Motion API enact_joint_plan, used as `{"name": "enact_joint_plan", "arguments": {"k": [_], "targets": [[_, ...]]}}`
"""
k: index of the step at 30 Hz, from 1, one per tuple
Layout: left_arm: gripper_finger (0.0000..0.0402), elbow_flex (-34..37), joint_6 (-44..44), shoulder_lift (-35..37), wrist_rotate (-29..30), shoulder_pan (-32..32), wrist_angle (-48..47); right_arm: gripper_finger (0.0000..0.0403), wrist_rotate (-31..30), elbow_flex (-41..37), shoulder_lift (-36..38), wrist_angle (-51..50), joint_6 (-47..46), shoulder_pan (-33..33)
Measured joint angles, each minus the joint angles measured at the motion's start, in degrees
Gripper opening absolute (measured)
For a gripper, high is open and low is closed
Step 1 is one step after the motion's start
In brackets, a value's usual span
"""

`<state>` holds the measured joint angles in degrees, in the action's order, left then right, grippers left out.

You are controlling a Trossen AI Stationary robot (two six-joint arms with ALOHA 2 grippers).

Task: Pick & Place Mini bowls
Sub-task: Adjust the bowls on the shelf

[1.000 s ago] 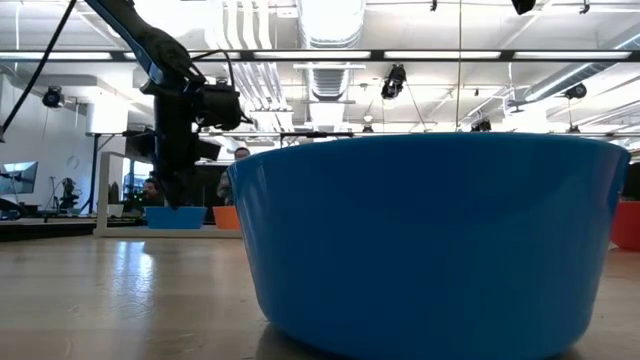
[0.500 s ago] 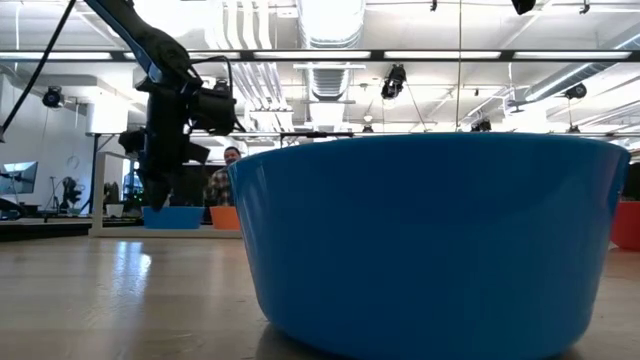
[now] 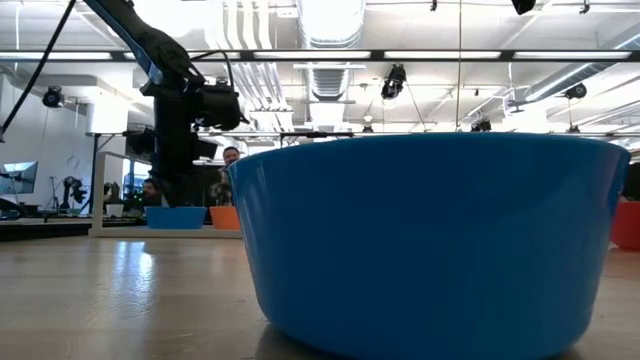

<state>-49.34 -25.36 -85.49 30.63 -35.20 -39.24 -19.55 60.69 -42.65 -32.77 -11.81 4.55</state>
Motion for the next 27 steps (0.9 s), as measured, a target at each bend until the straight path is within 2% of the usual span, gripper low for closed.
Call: {"name": "enact_joint_plan", "arguments": {"k": [5, 12, 17, 24, 27], "targets": [[0.0, -0.03, 0.34, 0.15, -0.36, 0.05, 1.36, 0.0008, 0.0, 0.0, 0.0, 0.0, 0.01, 0.0], [0.0, -3.55, 7.21, 1.16, -6.61, 0.39, 3.63, 0.0008, -0.01, 0.0, 0.0, 0.0, 0.0, -0.01], [0.0, -5.5, 10.42, 1.23, -8.31, 0.31, 7.43, 0.0008, 0.0, 0.0, 0.02, -0.02, -0.04, -0.02], [0.0, -5.77, 1.93, 1.11, -5.7, -3.15, 5.1, 0.0008, 0.0, 0.0, 0.02, -0.02, -0.2, -0.02], [0.0, -5.7, 1.3, 0.99, -4.98, -5.18, 5.18, 0.0008, 0.0, 0.0, 0.02, -0.02, -0.2, 0.0]]}}
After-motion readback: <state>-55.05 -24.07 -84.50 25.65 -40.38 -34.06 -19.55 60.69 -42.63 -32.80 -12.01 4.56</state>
